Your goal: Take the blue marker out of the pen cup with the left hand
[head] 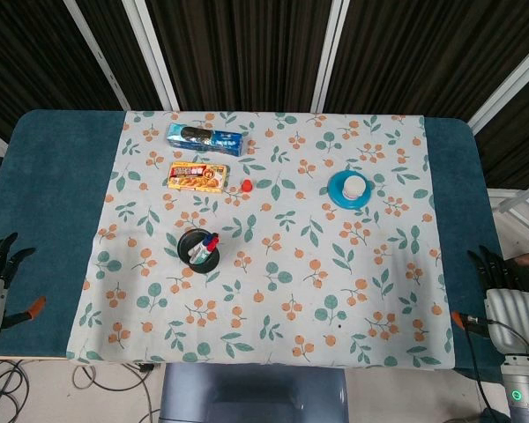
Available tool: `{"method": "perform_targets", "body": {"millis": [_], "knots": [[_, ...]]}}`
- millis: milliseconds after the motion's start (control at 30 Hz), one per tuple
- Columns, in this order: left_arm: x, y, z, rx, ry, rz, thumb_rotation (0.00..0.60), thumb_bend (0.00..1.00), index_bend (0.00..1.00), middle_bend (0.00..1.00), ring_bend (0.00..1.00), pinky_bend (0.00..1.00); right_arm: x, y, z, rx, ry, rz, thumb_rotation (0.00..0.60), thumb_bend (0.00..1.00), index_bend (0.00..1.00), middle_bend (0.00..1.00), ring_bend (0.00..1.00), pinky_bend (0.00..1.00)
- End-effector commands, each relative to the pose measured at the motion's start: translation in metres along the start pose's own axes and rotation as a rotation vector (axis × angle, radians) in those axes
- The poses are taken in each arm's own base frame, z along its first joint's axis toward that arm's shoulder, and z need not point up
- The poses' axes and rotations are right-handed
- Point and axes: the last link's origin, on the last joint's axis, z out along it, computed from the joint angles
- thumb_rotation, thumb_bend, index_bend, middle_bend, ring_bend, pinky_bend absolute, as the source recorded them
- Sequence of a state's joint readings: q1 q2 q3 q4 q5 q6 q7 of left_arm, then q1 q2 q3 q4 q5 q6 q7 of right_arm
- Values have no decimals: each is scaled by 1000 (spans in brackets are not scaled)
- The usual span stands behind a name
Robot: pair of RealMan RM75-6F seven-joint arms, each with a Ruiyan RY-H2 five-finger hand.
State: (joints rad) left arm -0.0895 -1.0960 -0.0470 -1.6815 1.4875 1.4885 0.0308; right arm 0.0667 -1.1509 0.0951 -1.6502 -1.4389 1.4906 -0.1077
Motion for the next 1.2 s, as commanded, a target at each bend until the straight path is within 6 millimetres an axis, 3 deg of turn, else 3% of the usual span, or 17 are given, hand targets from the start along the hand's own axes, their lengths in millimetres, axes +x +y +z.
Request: {"method": "perform_targets", "body": {"millis": [33, 867, 1067, 1200], "knots": [[0, 0, 0, 0, 1, 0, 600, 182, 192, 0, 0, 0, 0, 0, 0, 0, 0, 0, 600, 116, 96, 9, 62, 175], [-1, -2, 7, 0, 0, -24, 600, 182, 204, 0, 0, 0, 0, -1, 0, 0, -2, -1, 600, 116, 96, 9, 62, 175], [3, 2, 23, -66, -33, -130, 600, 182, 229, 0, 0, 0, 0, 0, 0, -8, -2, 3, 600, 116, 96, 9, 62, 175], [16, 16, 52, -119, -76, -157, 600, 194, 238, 0, 0, 0, -1, -1, 0, -8, -4, 1, 600, 116, 96, 9, 62, 175]]}}
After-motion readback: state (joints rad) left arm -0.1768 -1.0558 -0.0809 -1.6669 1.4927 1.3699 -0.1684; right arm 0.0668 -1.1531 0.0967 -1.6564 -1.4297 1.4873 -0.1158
